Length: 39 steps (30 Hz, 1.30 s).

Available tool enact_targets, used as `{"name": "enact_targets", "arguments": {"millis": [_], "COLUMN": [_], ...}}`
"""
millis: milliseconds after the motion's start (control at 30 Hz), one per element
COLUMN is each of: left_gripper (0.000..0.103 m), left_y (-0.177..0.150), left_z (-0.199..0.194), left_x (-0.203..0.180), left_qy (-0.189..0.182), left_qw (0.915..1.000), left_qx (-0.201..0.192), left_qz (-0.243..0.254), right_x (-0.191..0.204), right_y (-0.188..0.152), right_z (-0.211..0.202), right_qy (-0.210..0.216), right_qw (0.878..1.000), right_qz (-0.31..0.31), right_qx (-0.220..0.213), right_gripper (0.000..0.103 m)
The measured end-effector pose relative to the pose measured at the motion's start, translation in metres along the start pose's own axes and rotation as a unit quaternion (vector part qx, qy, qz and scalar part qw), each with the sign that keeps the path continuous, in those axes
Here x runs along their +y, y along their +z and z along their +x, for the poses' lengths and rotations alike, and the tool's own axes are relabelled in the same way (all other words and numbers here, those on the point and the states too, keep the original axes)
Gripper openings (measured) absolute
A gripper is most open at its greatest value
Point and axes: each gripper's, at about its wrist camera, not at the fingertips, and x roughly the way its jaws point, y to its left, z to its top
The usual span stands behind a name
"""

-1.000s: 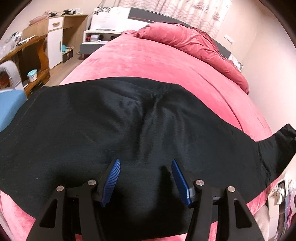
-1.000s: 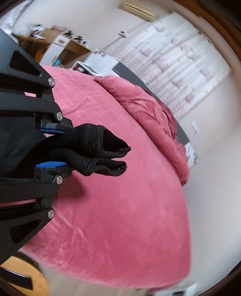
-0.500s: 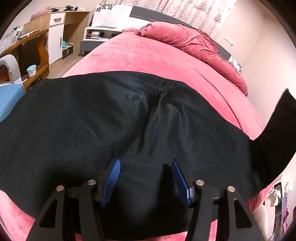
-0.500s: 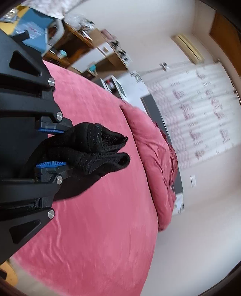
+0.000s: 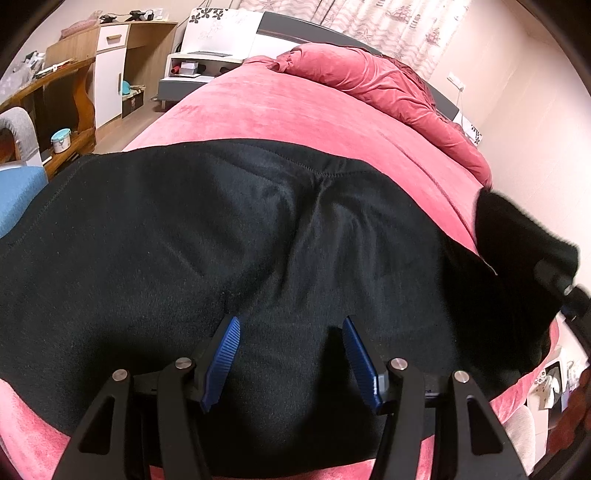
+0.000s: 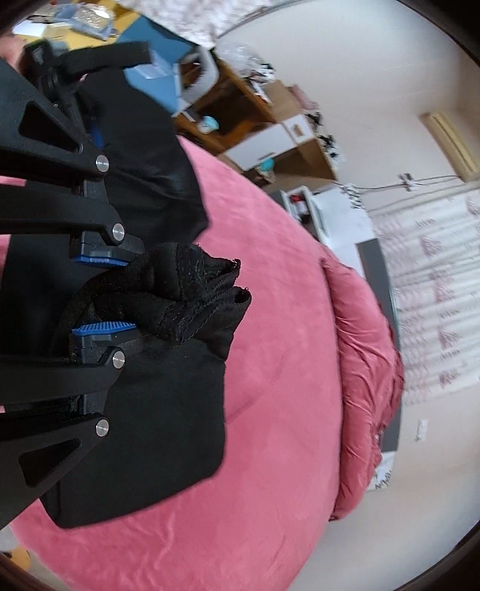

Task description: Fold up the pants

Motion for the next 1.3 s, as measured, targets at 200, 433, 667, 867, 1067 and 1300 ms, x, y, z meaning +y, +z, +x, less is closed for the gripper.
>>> {"name": "enact_targets", "arguments": {"millis": [200,433,667,867,1067,1300], "left_gripper": [0.059,0.059,0.059,0.059,0.064,0.061], "left_y": [-0.002,-0.005,-0.002,0.004,0.017,0.012], "left_z": [0.001,0.002,-0.008,-0.010,0.017,0.053], "left_x": [-0.005,-0.013,-0.015,-0.046,-0.098,-0.128], "left_qy": [0.005,0.012,-0.059,-0.125,-0.191,-0.148], "left_qw": [1.0000,0.9999,0.9981,0.9921,0.9791,0.9828], "left_qx": [-0.002,-0.003,0.007,0.012,0.063,0.105], "left_qz": [0.004,0.010,-0.018,0.005,0.033,0.035], "right_x": [0.011,0.013,0.008,-0.048,-0.122,-0.140], "right_y": [-0.030,-0.060,-0.056,-0.036,-0.028,-0.044], "right_z": [0.031,0.055,0.030,-0.020,-0.036,-0.025], "right_qy": [-0.002,0.031,0.058,-0.032,-0.148,-0.125], "right_qw": [0.999,0.995,0.995,0.999,0.983,0.981], "right_qz": [-0.018,0.007,0.004,0.035,0.112,0.148], "right_qx": [0.047,0.092,0.080,0.002,-0.003,0.009], "right_gripper": [0.027,0.065,0.074,0.073,0.029,0.028]}}
